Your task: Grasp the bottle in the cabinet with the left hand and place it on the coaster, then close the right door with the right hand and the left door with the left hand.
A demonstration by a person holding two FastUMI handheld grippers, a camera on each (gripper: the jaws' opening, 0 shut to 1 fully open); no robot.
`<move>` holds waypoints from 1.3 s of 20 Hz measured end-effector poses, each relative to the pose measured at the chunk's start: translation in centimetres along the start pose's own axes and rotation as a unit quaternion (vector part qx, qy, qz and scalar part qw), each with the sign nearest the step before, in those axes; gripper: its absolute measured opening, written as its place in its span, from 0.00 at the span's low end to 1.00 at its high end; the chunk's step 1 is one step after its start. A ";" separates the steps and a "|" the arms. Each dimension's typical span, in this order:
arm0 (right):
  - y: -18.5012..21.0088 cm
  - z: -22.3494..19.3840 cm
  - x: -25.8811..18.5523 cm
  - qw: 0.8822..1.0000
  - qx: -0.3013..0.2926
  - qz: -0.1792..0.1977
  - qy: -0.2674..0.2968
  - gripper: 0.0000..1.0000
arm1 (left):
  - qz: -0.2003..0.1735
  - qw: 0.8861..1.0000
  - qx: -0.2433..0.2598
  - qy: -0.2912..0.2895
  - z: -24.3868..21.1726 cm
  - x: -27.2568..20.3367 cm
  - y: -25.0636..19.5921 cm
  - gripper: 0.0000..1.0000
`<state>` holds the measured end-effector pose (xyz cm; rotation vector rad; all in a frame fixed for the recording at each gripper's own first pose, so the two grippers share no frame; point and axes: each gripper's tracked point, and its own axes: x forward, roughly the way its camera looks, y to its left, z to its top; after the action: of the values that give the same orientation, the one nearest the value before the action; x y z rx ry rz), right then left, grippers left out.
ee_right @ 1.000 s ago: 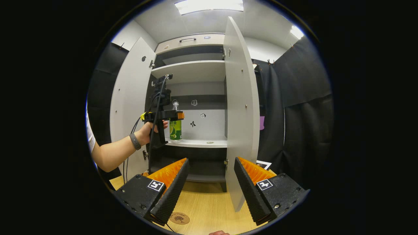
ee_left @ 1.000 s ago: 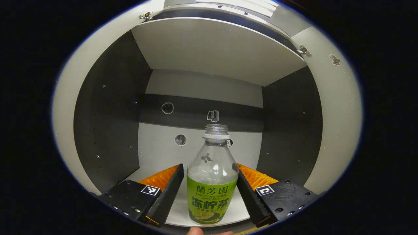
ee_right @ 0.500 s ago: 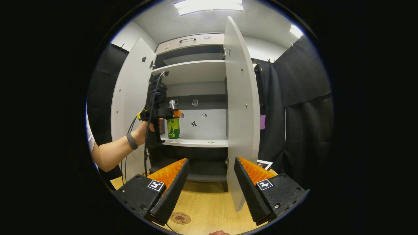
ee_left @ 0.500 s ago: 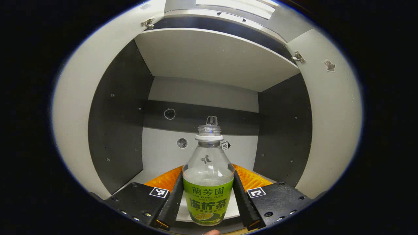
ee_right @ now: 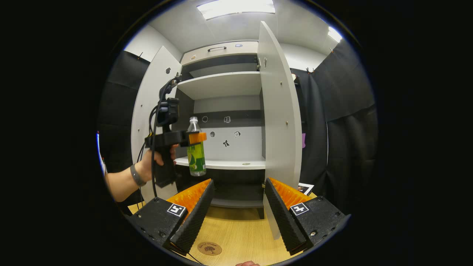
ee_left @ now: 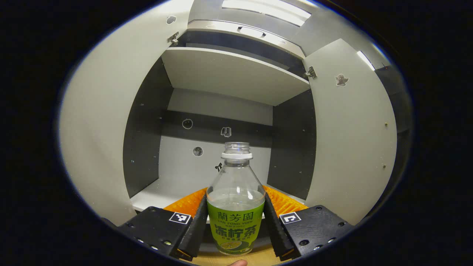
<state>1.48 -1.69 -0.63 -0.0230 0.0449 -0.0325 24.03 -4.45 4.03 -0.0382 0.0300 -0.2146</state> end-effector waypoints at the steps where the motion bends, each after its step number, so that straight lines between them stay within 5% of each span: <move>1: 0.0 0.0 -0.1 1.000 0.001 0.000 -0.002 0.85 | 0.001 1.000 -0.003 0.003 -0.7 -0.7 -0.1 0.72; 11: 0.4 0.8 -1.6 1.000 -0.004 0.010 -0.002 0.85 | -0.001 1.000 0.006 0.026 -10.0 -7.8 -2.8 0.72; 17: 0.1 1.8 -2.5 1.000 -0.007 0.002 -0.007 0.85 | 0.045 0.998 0.032 0.034 -17.0 -10.8 -3.8 0.72; 26: -2.7 3.4 -3.3 0.999 -0.028 -0.028 -0.006 0.84 | 0.026 0.995 0.018 0.095 -25.4 -13.3 -7.7 0.71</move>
<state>-1.75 -4.18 3.00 -0.0803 0.0327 -0.0878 8.54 -10.03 -20.71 0.0186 0.2171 -0.1657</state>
